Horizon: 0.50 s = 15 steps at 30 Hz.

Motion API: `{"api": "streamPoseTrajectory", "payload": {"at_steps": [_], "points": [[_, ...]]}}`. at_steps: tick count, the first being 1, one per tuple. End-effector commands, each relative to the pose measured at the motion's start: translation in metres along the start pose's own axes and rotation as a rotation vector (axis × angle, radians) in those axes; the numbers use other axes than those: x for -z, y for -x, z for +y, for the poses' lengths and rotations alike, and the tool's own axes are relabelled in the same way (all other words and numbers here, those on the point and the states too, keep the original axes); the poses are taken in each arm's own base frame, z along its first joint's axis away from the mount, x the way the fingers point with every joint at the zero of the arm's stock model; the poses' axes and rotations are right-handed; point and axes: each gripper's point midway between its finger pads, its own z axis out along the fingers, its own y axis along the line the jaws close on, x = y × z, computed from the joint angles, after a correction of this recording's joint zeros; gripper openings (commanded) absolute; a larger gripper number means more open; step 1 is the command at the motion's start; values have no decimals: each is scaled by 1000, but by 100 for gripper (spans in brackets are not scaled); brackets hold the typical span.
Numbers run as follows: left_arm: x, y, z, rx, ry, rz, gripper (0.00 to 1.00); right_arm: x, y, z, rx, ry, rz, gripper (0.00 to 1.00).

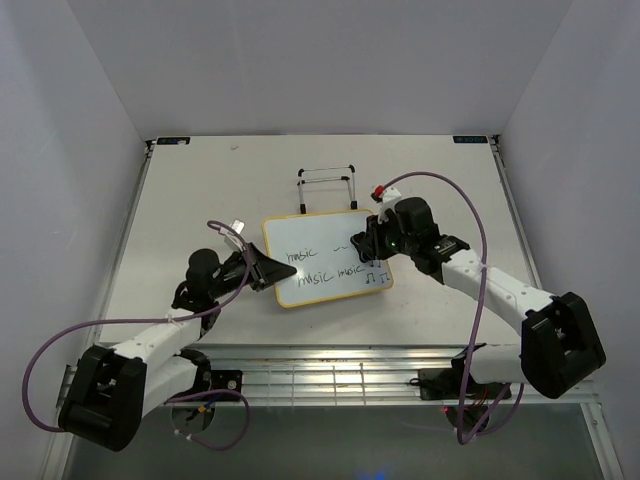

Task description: Erase the whiteboard

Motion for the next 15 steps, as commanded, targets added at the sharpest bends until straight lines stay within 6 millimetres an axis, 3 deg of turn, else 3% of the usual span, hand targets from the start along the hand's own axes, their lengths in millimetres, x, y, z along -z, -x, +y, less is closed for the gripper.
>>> {"api": "streamPoseTrajectory", "payload": {"at_steps": [1,4,10,13,15], "points": [[2,21,-71,-173,-259,-61,0,-12,-27,27,-57,117,59,16],[-1,8,-53,-137,-218,3,0,-20,-35,34,-70,139,94,16],[-2,-6,-25,-127,-162,45,0,-40,-25,68,-29,208,87,16],[-3,-10,-17,-114,-146,66,0,-52,-36,53,-47,134,120,16],[-3,-13,-13,-111,-133,87,0,-55,-57,37,-71,84,177,16]]}}
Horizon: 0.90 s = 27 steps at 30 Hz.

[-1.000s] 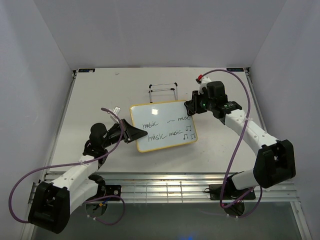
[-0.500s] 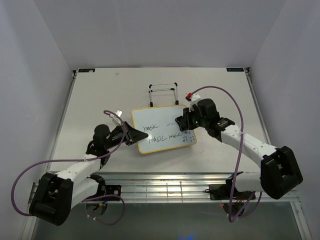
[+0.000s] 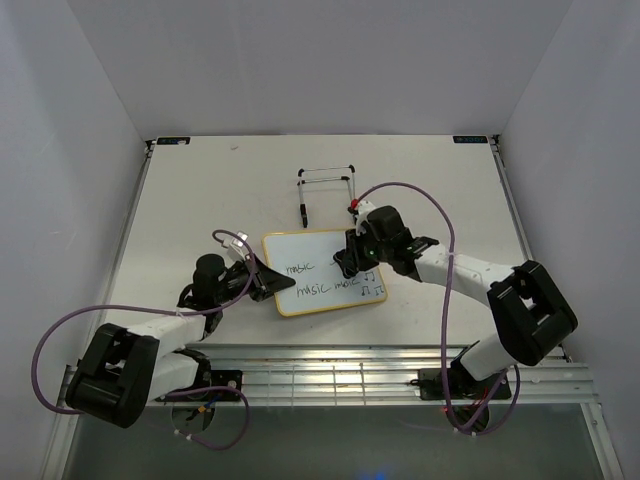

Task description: Erase the whiteboard

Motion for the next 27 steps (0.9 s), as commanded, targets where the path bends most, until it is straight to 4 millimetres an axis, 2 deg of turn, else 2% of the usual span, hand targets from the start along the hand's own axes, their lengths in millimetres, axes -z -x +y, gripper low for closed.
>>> {"api": "streamPoseTrajectory", "payload": {"at_steps": [1,2,4,6,9,15,20,24,26,27], "points": [[5,0,-66,-226,-251,52,0,-10,-14,-9,-61,-10,48,16],[4,-1,-61,-211,-226,62,0,-10,-19,-17,-78,-32,57,16],[3,-1,-57,-225,-204,65,0,-6,-43,-43,-143,-99,131,16],[2,-2,-51,-206,-171,81,0,0,-65,-60,-180,-152,217,17],[1,-4,-43,-193,-125,97,0,12,-78,-92,-231,-243,285,18],[-1,-5,-29,-175,-65,113,0,23,-85,-130,-240,-353,360,18],[-1,-6,-25,-187,-46,125,0,17,-78,-130,-212,-316,365,16],[-2,-8,-21,-187,-33,141,0,17,-68,-137,-209,-330,345,16],[-2,-9,-18,-182,-28,150,0,13,-58,-131,-208,-288,317,16],[-3,-10,-17,-180,-27,158,0,8,-51,-115,-223,-198,297,16]]}}
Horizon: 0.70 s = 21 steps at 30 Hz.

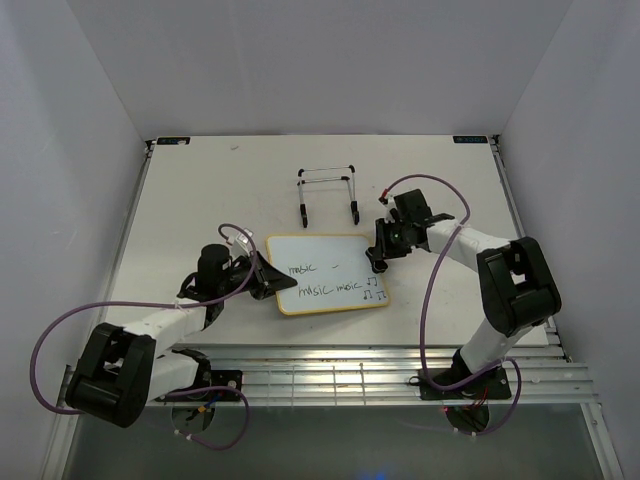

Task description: Erase the whiteboard

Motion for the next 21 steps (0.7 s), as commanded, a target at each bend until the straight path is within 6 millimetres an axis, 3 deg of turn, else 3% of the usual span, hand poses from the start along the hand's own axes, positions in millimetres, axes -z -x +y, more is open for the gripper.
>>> {"api": "streamPoseTrajectory", "payload": {"at_steps": [1,5,6,8,9,14,16,18,21], "points": [[1,-9,-21,-234,-111,78,0,-6,-20,-5,6,10,88,15],[0,-9,-18,-229,-102,80,0,-6,-10,66,104,157,48,15],[0,-9,-19,-229,-102,80,0,-7,-13,98,157,219,39,15],[-1,-7,-19,-222,-98,74,0,-3,-9,136,171,293,12,15],[-1,-6,-19,-223,-98,70,0,-1,-11,166,212,349,-8,14],[-3,-2,-23,-219,-99,64,0,19,-13,258,303,518,-62,11],[-3,-1,-24,-221,-101,64,0,22,-10,272,325,525,-66,11],[-3,-1,-25,-223,-101,61,0,15,-12,269,334,486,-55,11],[-2,0,-26,-226,-102,53,0,0,-23,236,337,371,-23,11]]}}
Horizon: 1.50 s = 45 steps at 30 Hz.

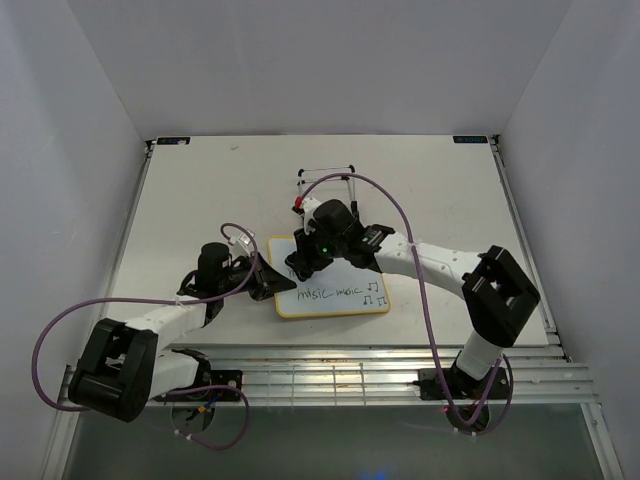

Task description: Erase the whiteboard

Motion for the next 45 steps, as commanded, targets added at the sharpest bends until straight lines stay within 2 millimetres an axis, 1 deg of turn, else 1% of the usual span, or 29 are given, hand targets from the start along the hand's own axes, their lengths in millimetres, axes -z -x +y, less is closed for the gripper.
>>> {"api": "streamPoseTrajectory", "payload": {"at_steps": [1,2,4,5,6,8,9,10,11,13,14,15,16,17,19,20,22,23,25,26,28,31,35,36,39,40,42,43,45], "points": [[-3,4,-29,-227,-98,6,0,-7,-38,0,-55,33,108,11],[-3,4,-29,-226,-96,5,0,-3,-61,-32,-115,-29,149,11],[-4,4,-28,-227,-93,3,0,11,-78,-66,-191,-95,159,11],[-4,4,-27,-223,-89,2,0,20,-86,-98,-245,-171,155,11],[-4,4,-27,-225,-88,3,0,28,-111,-114,-275,-211,195,12],[-4,4,-26,-223,-87,5,0,42,-125,-137,-325,-257,213,12],[-5,4,-25,-223,-86,8,0,45,-131,-140,-308,-265,228,11],[-5,5,-25,-229,-85,6,0,48,-129,-140,-298,-269,221,11],[-5,5,-25,-230,-85,6,0,46,-127,-128,-283,-225,220,11],[-6,5,-25,-231,-84,7,0,42,-104,-106,-211,-152,155,11],[-6,6,-27,-234,-88,6,0,36,-96,-78,-140,-82,143,11],[-6,7,-28,-237,-89,5,0,33,-86,-64,-86,-44,116,11],[-6,7,-29,-241,-94,7,0,30,-66,-47,-6,-8,79,11],[-6,7,-31,-244,-98,9,0,26,-61,-24,62,25,75,11],[-5,5,-34,-253,-113,26,0,20,-50,-5,156,55,75,11],[-6,6,-36,-258,-118,31,0,19,-35,17,209,98,48,11],[-6,4,-37,-261,-125,43,0,13,-30,37,256,144,49,11],[-5,5,-38,-266,-128,41,0,13,-19,51,278,190,29,11],[-5,5,-39,-270,-130,36,0,8,-18,65,298,226,36,11],[-4,5,-40,-274,-132,36,0,8,-10,74,312,249,19,11],[-4,5,-40,-273,-132,34,0,3,-10,81,317,277,23,11],[-4,6,-40,-271,-131,31,0,-5,-8,79,317,252,23,10],[-3,8,-44,-276,-134,18,0,-11,-36,52,317,162,82,10],[-3,10,-44,-277,-131,9,0,-9,-57,43,312,149,125,10],[-4,17,-47,-277,-122,-21,0,-2,-88,23,283,105,180,10],[-3,20,-49,-276,-119,-43,0,3,-114,8,251,79,233,10],[-2,25,-51,-277,-111,-75,0,13,-133,-4,221,50,270,10],[-2,25,-52,-280,-114,-73,0,19,-153,-18,191,14,312,10],[-3,25,-55,-285,-122,-61,0,28,-166,-35,133,-29,341,10]]}}
